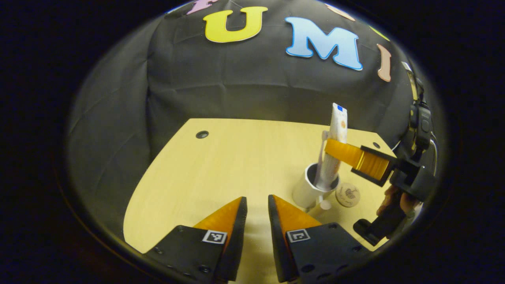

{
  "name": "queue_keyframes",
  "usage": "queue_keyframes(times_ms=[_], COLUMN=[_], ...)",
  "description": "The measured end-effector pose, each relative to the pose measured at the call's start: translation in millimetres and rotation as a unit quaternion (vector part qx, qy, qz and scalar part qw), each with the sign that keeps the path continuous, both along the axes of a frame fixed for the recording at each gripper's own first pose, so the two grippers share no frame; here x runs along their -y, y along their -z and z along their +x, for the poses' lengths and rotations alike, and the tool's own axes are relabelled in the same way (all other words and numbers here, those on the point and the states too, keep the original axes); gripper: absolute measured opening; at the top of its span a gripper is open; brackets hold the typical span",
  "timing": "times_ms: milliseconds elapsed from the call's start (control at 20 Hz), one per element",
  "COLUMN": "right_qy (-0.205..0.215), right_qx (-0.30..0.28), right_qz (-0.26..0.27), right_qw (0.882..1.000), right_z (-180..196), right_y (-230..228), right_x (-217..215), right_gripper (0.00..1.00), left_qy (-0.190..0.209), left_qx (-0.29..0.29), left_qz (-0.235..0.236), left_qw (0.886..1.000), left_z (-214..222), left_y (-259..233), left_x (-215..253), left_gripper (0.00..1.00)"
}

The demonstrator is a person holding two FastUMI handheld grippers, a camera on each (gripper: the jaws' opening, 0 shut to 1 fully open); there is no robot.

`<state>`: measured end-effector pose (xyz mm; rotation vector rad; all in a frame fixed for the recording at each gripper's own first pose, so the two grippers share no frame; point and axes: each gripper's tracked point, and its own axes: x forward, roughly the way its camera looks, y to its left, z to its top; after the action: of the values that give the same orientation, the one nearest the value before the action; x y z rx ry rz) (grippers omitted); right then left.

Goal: Put the toothbrush and toothpaste on the desktop into the cup, then pick up the cup and place it on the coaster on the desktop.

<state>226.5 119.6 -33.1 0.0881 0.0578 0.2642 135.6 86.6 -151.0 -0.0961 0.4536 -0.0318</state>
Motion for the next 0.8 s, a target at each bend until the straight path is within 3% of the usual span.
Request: queue_keyframes(times_ms=[100, 150, 250, 650, 700, 800], right_qy=[-0.005, -0.003, 0.002, 0.038, 0.045, 0.058], right_qx=[0.002, 0.004, 0.015, 0.042, 0.041, 0.036], right_qz=[0.011, 0.015, 0.027, 0.063, 0.066, 0.072], right_qw=[1.000, 1.000, 1.000, 0.996, 0.996, 0.995], right_z=[-5.1, -10.2, -17.8, -44.3, -46.6, -52.6], right_y=[-3.9, -9.4, -21.9, -52.3, -51.5, -45.8], right_x=[0.3, 3.6, 11.8, 65.8, 73.1, 88.4], right_gripper=[0.59, 0.81, 0.81, 0.80, 0.80, 0.81], left_qy=[0.012, 0.018, 0.031, 0.081, 0.092, 0.103], left_qx=[0.003, 0.004, 0.007, 0.009, 0.006, 0.001], left_qz=[0.002, 0.003, 0.005, 0.003, 0.000, 0.004], left_qw=[1.000, 1.000, 0.999, 0.997, 0.996, 0.995], left_z=[-0.8, -1.3, -2.7, -3.9, -4.6, -3.1], left_y=[-1.4, -1.6, -4.7, -14.4, -15.6, -16.5], left_x=[12.6, 18.8, 31.7, 87.2, 94.9, 105.1], left_gripper=[0.39, 0.39, 0.45, 0.46, 0.56, 0.62])
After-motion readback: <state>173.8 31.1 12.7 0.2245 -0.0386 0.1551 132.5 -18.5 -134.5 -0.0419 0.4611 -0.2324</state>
